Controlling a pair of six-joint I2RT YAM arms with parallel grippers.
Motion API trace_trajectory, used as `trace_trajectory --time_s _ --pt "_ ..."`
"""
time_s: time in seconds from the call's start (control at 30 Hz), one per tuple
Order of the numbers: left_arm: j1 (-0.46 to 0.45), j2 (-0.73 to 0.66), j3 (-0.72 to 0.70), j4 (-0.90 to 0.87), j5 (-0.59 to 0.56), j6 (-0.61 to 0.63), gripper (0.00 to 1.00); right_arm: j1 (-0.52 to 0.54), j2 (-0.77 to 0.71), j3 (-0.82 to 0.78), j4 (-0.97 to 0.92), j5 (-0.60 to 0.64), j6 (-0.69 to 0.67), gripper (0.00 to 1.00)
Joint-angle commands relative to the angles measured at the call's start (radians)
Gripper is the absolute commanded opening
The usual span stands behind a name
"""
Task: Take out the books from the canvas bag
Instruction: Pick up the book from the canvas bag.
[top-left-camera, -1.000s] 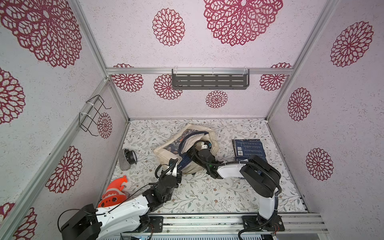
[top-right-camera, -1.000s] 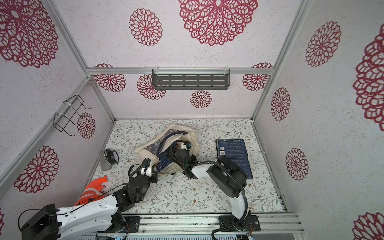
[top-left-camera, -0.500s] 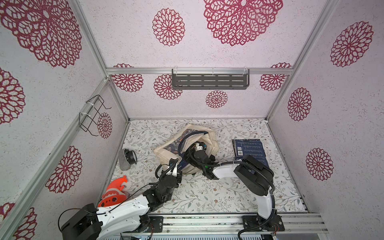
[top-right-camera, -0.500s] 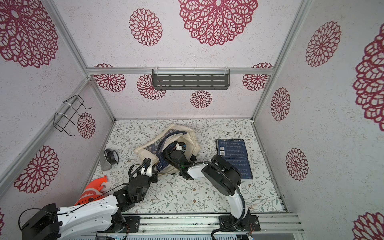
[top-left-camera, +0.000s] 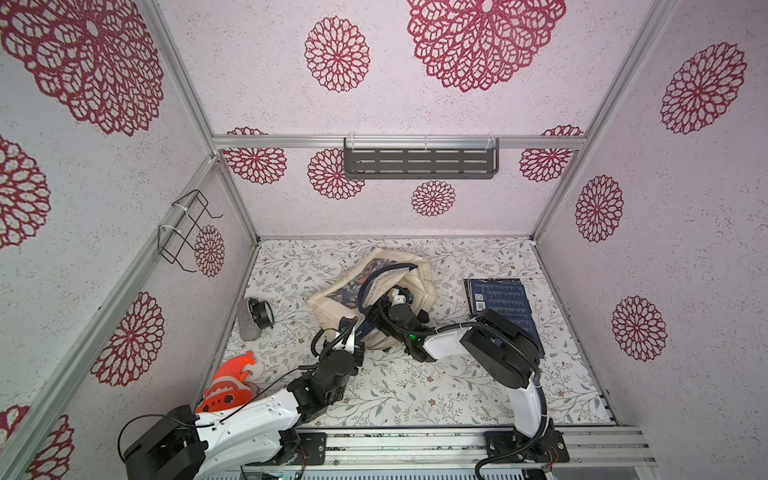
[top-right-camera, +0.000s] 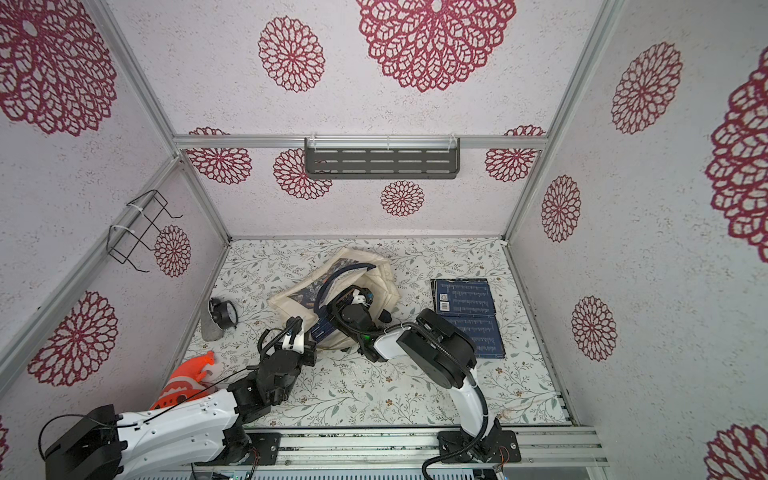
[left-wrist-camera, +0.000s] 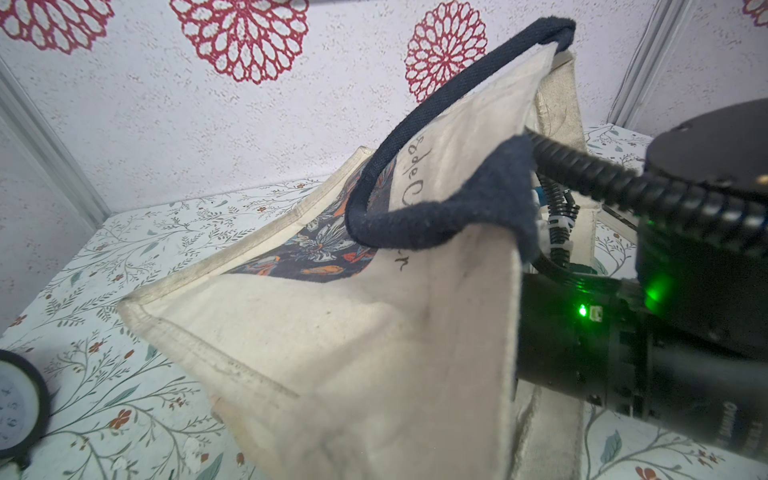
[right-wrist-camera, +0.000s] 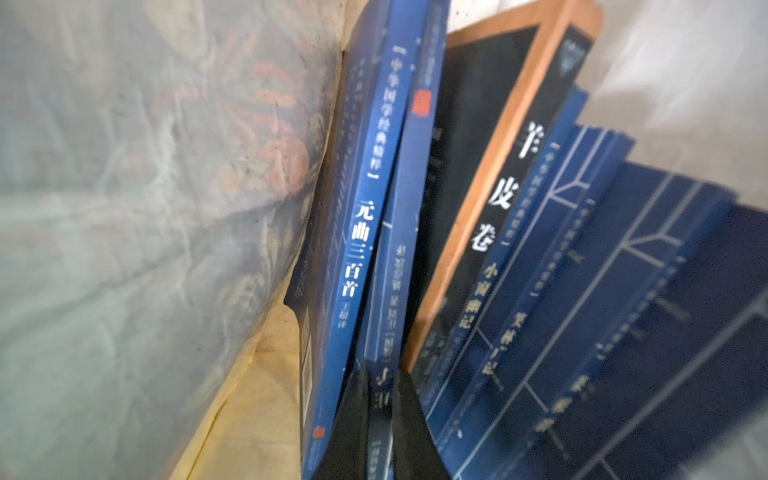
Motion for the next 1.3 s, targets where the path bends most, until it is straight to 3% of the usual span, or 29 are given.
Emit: trace_trajectory --time_s 0.0,0.47,0.53,0.63,0.8,0.93,1.27 --pt "-0.011 -0.014 0.015 0.089 0.017 0.022 0.0 -0.001 -0.055 -0.02 0.005 0.022 -0.047 0.03" --pt "-0.011 -0.013 0.021 0.078 0.022 0.017 0.0 -0.009 -0.291 -0.214 -0.02 0.094 -0.057 0.02" --pt "-0.011 -0.009 0.023 0.077 0.023 0.016 0.0 -0.009 -0.293 -0.218 -0.022 0.08 -0.06 0.08" --pt "-0.012 -0.008 0.024 0.071 0.024 0.014 0.0 -0.012 -0.29 -0.232 -0.01 0.072 -0.064 0.3" --pt "-0.011 -0.005 0.024 0.072 0.021 0.016 0.0 -0.032 -0.3 -0.268 0.003 0.049 -0.049 0.47" --pt "-0.011 -0.003 0.028 0.07 0.024 0.014 0.0 -0.064 -0.316 -0.315 0.001 0.038 -0.015 0.54" --pt "-0.011 0.011 0.03 0.074 0.024 0.015 0.0 -0.098 -0.249 -0.268 0.072 -0.015 -0.028 0.54"
